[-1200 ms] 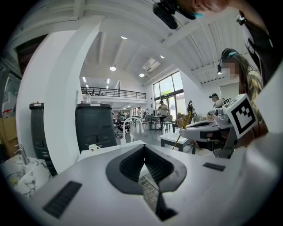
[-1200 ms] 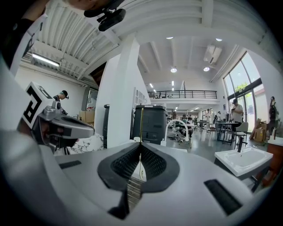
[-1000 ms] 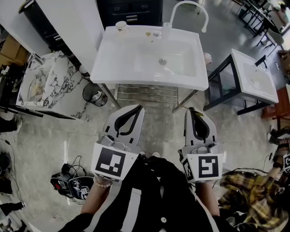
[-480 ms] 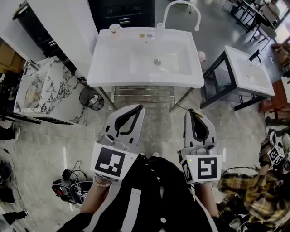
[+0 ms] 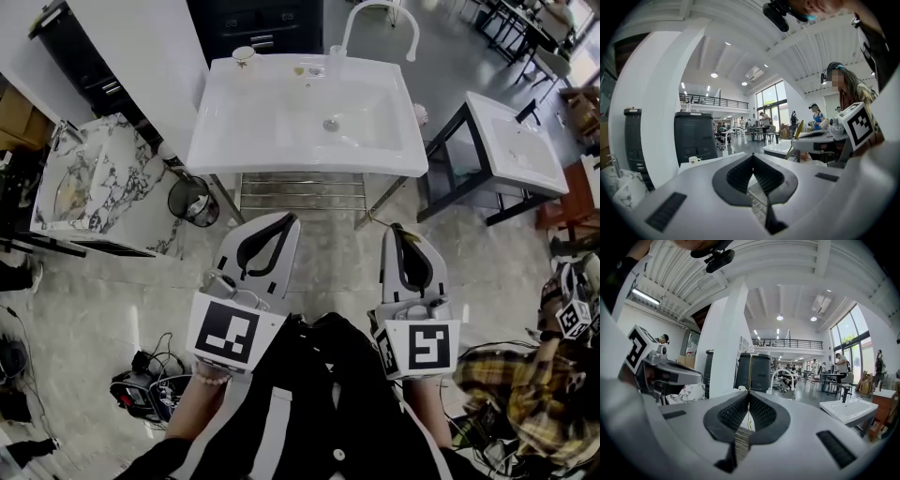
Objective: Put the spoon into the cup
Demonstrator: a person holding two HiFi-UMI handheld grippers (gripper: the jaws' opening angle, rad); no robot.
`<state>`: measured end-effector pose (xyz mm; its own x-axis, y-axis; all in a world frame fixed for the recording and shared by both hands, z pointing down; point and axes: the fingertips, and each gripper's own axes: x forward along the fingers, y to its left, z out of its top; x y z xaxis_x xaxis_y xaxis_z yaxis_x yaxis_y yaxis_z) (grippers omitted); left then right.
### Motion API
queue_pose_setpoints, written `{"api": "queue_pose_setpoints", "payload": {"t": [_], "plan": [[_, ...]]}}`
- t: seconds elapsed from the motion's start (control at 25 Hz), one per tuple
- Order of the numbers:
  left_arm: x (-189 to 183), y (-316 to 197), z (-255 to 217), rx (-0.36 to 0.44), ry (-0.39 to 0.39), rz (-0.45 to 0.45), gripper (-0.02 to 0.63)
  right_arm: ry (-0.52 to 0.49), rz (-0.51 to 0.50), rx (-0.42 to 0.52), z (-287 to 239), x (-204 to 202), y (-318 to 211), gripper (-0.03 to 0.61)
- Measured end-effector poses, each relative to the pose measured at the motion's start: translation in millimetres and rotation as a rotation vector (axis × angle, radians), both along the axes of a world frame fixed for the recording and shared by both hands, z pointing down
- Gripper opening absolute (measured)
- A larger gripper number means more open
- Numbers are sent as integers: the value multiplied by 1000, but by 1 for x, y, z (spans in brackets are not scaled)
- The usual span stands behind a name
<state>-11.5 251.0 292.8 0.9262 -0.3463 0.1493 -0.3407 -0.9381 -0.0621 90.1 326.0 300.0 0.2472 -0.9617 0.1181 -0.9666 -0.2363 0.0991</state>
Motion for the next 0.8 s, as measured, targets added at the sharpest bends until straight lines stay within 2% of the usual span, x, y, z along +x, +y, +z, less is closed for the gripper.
{"api": "queue_pose_setpoints", "payload": {"t": [0.48,0.8], "plan": [[-29,-1,-4,15,22,-22,0,21,-2,10,-3,-26,3,8],[-36,-13,-4,33,16,-76,0,32,-26,2,2,-18,-7,8]]}}
